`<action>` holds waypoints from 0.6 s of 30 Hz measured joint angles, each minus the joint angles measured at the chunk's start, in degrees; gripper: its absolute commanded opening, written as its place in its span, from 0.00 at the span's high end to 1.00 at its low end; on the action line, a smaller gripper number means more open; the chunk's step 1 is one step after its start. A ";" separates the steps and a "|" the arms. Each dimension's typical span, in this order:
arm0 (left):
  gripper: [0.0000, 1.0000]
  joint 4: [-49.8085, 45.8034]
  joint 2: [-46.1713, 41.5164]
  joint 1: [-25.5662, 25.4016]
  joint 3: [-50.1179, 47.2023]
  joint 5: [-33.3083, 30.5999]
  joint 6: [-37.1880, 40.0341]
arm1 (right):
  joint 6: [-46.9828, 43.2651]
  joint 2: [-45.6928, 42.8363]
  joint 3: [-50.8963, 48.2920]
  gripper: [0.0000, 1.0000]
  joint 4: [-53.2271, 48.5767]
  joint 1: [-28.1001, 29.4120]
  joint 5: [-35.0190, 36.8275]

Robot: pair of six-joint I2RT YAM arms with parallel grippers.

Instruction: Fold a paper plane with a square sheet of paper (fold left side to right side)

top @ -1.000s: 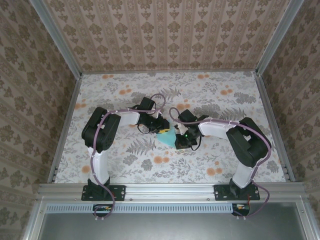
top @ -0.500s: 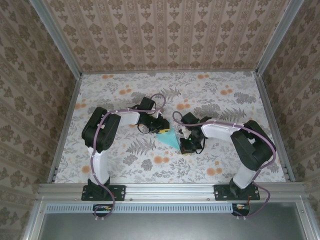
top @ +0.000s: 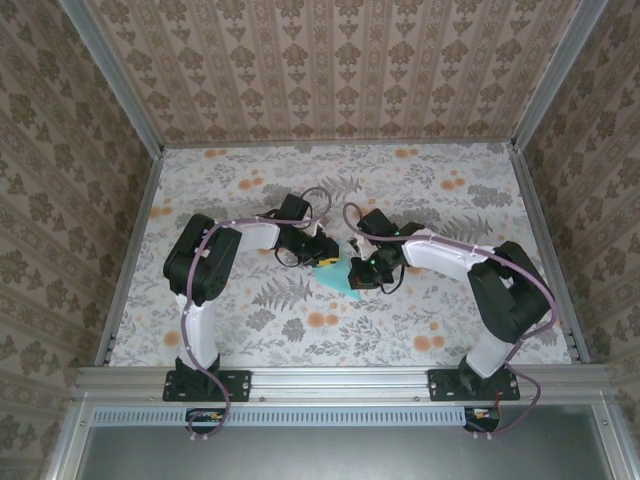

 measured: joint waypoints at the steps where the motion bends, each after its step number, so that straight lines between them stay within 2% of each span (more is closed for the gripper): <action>1: 0.74 -0.02 0.00 0.00 0.02 0.00 0.00 | 0.22 0.94 0.20 0.99 0.70 -0.07 0.11; 8: 0.74 -0.15 0.02 0.00 0.09 -0.02 0.00 | 1.33 5.49 0.66 0.99 3.15 -0.17 1.53; 18: 0.71 -1.49 -0.44 0.00 0.52 -0.76 1.09 | 1.40 6.32 0.63 1.00 3.26 -0.22 3.41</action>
